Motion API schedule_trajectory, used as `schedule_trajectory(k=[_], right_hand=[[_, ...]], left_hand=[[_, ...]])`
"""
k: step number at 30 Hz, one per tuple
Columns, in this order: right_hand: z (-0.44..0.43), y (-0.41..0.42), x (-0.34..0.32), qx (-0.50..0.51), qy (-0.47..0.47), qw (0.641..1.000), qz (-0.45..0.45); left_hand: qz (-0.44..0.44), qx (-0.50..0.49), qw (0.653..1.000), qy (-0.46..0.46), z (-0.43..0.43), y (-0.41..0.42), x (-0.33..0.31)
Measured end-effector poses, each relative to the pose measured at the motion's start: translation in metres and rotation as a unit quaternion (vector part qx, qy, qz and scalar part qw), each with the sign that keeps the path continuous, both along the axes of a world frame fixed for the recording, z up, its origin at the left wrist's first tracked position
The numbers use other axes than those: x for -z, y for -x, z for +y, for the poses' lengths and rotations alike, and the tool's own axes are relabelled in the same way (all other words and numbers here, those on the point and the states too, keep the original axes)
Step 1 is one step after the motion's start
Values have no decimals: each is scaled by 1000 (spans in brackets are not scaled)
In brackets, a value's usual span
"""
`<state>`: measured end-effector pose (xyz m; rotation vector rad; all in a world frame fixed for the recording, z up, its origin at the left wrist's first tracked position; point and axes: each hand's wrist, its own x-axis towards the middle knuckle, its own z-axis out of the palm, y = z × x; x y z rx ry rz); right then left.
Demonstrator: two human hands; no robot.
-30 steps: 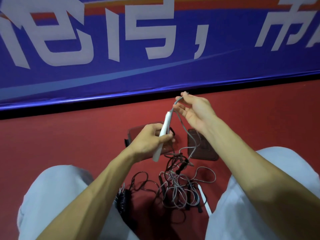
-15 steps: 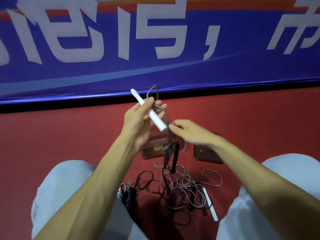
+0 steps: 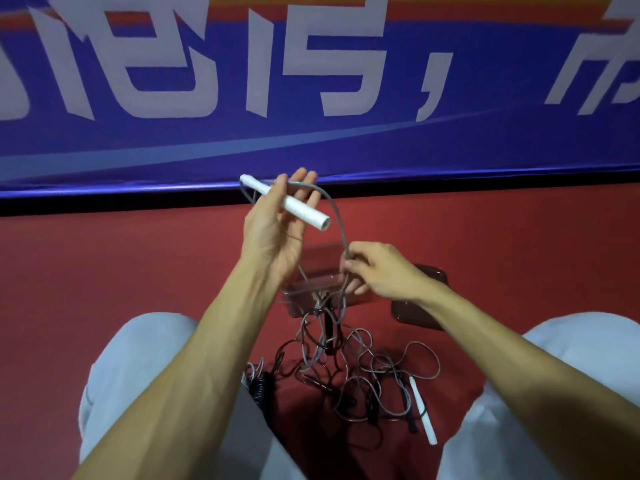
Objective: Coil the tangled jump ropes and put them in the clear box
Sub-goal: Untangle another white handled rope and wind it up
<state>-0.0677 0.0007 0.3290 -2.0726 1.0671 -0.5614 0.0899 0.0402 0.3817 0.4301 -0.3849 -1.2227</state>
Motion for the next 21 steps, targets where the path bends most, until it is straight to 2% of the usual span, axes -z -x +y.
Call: schedule_trajectory(k=[2,5,8,10,13,15,18,21], right_hand=[[-2,0,-7,53,13,995,-89],[-6,2,-20,113,26,966,-232],[-8,6,-30,157,17,934,-321],[-8,10,-34,166,4,921,-353],[-5,12,-38,176,-33,905,-386],[-4,12,-40,175,-57,896,-404],[-5,14,-40,177,-77,892,-409],[-12,15,-29,196,-58,923,-325]], left_hand=[[-92,-27,995,-32,-5,-4,6],[-293,-20,952,-90,-3,6,19],[-489,12,870,-65,-2,17,32],[-579,52,813,-41,0,22,37],[-638,73,766,-23,1,30,41],[-646,64,761,-18,1,33,44],[-623,45,780,-30,1,34,44],[-583,29,810,-55,1,32,43]])
